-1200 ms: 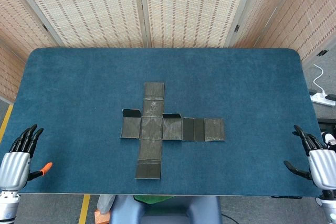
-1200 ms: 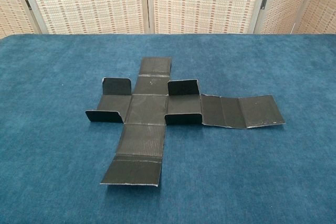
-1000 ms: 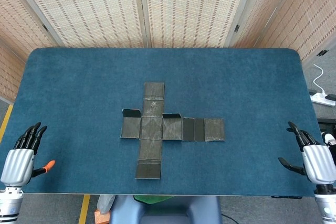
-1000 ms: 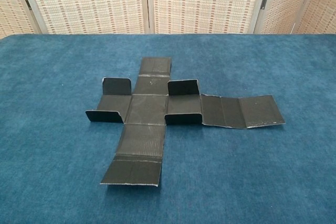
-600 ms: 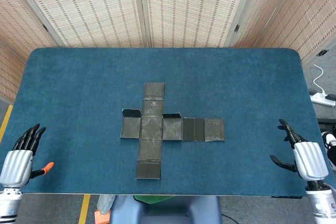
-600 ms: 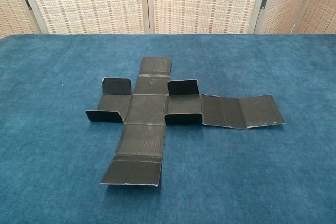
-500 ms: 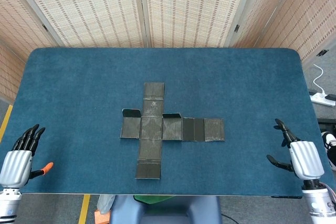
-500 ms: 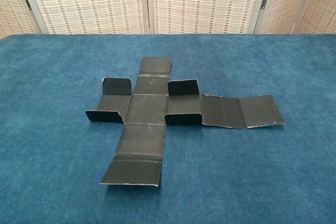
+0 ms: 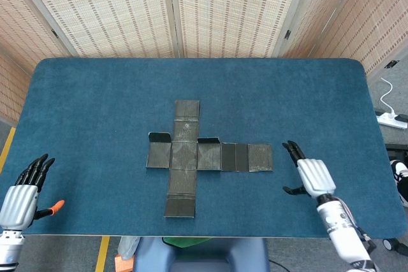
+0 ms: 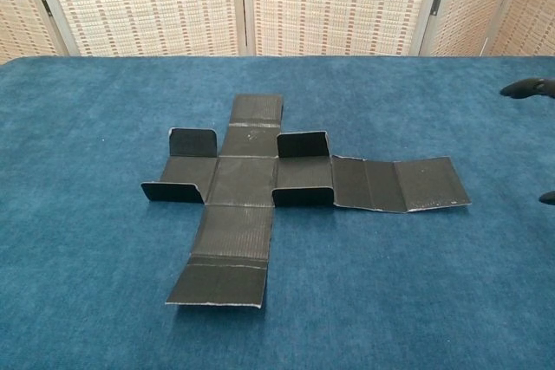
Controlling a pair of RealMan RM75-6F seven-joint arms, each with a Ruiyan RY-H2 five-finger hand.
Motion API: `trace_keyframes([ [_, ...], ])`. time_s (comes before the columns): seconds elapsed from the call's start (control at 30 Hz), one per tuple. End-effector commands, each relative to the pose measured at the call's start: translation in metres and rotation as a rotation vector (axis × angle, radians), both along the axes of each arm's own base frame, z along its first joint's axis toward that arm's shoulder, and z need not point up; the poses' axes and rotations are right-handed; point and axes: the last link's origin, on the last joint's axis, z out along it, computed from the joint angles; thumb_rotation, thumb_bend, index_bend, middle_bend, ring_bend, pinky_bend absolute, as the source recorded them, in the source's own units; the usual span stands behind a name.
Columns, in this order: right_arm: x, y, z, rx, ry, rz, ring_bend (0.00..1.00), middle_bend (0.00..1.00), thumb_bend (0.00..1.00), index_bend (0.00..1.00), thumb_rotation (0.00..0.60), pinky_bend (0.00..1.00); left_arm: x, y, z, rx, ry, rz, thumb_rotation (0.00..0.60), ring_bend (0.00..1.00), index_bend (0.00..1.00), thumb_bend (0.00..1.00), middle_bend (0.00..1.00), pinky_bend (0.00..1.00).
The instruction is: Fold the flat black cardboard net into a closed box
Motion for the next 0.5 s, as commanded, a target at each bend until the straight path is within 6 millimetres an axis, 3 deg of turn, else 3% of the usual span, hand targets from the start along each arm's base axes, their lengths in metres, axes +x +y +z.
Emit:
trace_keyframes([
  [0.03,0.046,-0.033,-0.041,0.119,0.025,0.015,0.73,0.0,0.09,0.0,0.6,0.95,-0.002,0.0,-0.001,-0.004,-0.009,0.001,0.6,0.0,0.02,0.19,0.0,0.17],
  [0.23,0.075,-0.049,-0.075,0.181,0.09,-0.017,0.72,0.0,0.09,0.0,0.6,0.95,-0.007,-0.001,-0.003,-0.013,-0.022,0.007,0.6,0.0,0.02,0.19,0.0,0.16],
  [0.5,0.102,-0.064,-0.101,0.184,0.155,-0.05,0.72,0.0,0.09,0.0,0.6,0.95,-0.014,0.0,-0.007,-0.044,-0.02,0.019,0.6,0.0,0.02,0.19,0.0,0.16],
])
